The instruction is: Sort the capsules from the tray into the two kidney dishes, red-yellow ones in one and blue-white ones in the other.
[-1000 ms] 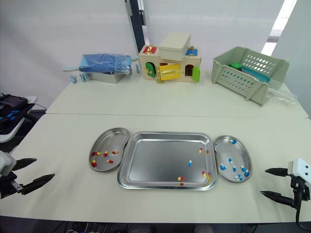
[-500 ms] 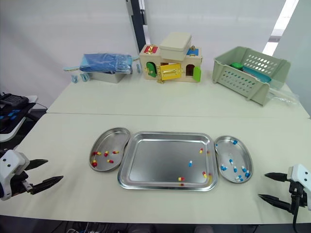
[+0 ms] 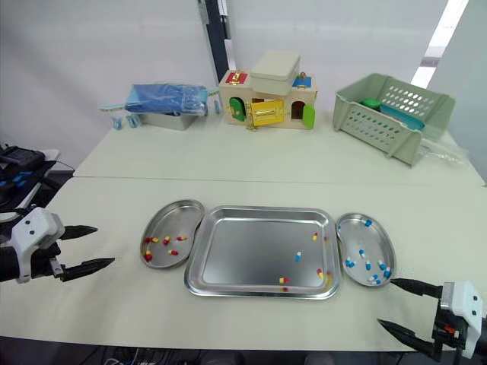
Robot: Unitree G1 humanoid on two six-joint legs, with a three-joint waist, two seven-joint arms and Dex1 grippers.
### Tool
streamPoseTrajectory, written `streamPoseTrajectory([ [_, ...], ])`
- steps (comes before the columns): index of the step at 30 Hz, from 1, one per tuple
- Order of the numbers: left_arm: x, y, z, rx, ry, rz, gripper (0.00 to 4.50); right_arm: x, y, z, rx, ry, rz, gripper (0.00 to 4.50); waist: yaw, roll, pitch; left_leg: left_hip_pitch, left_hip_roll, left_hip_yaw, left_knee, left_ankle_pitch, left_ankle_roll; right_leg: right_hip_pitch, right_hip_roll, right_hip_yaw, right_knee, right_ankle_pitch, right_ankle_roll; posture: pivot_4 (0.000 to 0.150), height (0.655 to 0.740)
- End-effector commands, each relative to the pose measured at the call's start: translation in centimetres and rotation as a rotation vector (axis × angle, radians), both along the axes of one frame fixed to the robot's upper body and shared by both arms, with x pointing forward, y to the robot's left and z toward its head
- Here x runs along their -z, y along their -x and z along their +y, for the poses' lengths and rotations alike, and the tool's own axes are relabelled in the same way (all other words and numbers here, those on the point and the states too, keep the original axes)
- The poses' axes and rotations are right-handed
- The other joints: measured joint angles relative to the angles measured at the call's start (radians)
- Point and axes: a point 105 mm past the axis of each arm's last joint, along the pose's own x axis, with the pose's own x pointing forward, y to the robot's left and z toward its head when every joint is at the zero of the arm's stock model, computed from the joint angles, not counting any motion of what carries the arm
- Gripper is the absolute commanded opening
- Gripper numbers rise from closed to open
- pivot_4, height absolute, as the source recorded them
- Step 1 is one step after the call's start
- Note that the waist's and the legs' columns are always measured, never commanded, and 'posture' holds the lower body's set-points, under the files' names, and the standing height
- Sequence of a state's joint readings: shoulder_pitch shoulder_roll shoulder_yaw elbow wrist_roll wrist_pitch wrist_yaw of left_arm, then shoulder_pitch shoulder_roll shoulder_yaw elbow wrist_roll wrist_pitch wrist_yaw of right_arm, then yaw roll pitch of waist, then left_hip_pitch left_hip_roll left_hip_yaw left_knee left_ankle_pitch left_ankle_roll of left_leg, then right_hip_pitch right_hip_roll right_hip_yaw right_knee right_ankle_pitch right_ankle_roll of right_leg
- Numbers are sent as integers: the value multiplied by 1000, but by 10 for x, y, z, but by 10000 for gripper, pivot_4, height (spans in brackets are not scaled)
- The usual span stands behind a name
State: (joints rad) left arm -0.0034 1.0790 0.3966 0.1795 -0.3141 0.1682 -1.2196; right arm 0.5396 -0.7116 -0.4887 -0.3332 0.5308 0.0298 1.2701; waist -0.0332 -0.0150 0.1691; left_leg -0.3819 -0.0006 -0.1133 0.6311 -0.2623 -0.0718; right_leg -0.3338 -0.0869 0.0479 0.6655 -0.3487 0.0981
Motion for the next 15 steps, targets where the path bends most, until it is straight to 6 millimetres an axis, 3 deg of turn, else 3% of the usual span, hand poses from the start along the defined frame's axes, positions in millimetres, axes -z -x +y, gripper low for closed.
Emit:
streamPoseTrajectory([
  [1,-12,-7,-13,79,-32,-11,45000,-9,0,27,-12,-100,-75,44864,-2,0,0,0,1,0,0,0,0,0,1,0,0,0,0,1500,7400],
  [5,-21,-19,-43,213,-23,-38,45000,-5,5,50,17,-173,-91,44864,0,0,0,0,1,0,0,0,0,0,1,0,0,0,0,1500,7400],
  [8,-23,-26,-83,372,3,-47,45000,-3,9,68,28,-212,-93,44864,3,0,0,0,1,-1,0,0,0,0,1,-1,0,0,0,1500,7400],
  [12,-23,-28,-133,558,57,-43,45000,-4,12,79,49,-233,-111,44864,3,0,0,0,0,-1,1,0,-1,0,1,0,1,0,0,1500,7400],
  [15,-20,-25,-153,644,65,-22,45000,-7,11,80,75,-242,-135,44864,-5,0,0,-1,1,-1,1,0,-1,0,1,-1,1,0,0,1500,7400],
])
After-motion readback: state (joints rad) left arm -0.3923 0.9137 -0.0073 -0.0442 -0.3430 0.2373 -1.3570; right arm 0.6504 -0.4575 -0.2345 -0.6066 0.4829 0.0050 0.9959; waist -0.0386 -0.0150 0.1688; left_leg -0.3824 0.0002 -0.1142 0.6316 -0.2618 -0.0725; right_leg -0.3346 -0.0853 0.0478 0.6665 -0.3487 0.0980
